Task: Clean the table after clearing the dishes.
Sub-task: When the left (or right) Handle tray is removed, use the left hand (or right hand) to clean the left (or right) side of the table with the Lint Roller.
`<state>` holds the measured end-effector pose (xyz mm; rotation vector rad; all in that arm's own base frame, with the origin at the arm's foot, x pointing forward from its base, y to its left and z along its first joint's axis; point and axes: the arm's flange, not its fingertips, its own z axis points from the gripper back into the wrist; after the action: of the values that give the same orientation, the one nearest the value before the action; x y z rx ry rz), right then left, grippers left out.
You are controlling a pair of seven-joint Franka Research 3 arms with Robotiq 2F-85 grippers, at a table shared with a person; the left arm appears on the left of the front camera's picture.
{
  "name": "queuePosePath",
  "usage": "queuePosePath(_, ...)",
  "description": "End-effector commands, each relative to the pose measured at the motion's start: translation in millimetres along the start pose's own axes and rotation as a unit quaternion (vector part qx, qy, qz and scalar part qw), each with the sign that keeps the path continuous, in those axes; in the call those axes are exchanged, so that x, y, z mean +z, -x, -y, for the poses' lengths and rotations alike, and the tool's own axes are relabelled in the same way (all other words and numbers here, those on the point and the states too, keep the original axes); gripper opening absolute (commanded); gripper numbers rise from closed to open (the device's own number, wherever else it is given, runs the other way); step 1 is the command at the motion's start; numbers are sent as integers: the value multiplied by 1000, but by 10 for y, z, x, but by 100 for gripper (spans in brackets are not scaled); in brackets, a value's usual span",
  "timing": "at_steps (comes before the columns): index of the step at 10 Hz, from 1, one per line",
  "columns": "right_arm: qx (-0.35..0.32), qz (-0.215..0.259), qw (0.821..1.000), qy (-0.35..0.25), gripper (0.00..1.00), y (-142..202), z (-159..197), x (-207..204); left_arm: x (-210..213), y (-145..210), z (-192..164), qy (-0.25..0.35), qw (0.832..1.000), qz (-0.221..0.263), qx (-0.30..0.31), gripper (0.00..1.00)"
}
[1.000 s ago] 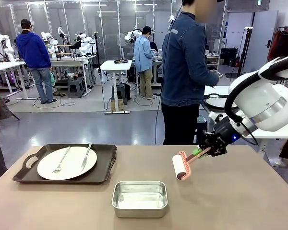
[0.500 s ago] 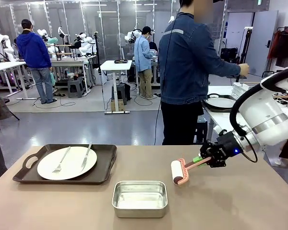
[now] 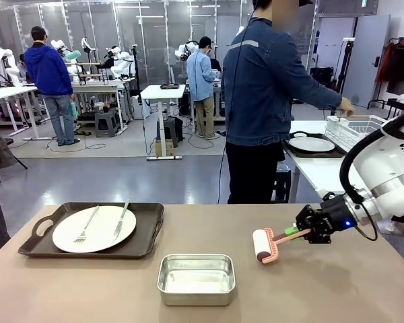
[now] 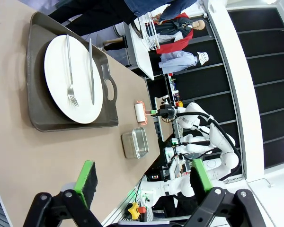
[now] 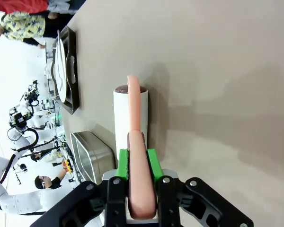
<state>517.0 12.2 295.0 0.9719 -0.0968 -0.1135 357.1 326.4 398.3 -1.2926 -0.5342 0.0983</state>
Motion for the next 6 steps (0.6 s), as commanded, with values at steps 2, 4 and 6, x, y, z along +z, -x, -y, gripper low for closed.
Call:
queuePosePath(2, 21, 32, 994, 101, 21, -10, 252, 463, 25, 21, 25, 3, 1000, 1, 0, 100)
queuePosePath(4, 23, 27, 984, 177, 21, -66, 301, 746, 25, 21, 25, 3, 1000, 1, 0, 100)
queuePosePath(6, 15, 24, 969, 244, 21, -99, 275, 1029, 25, 21, 25, 3, 1000, 1, 0, 100)
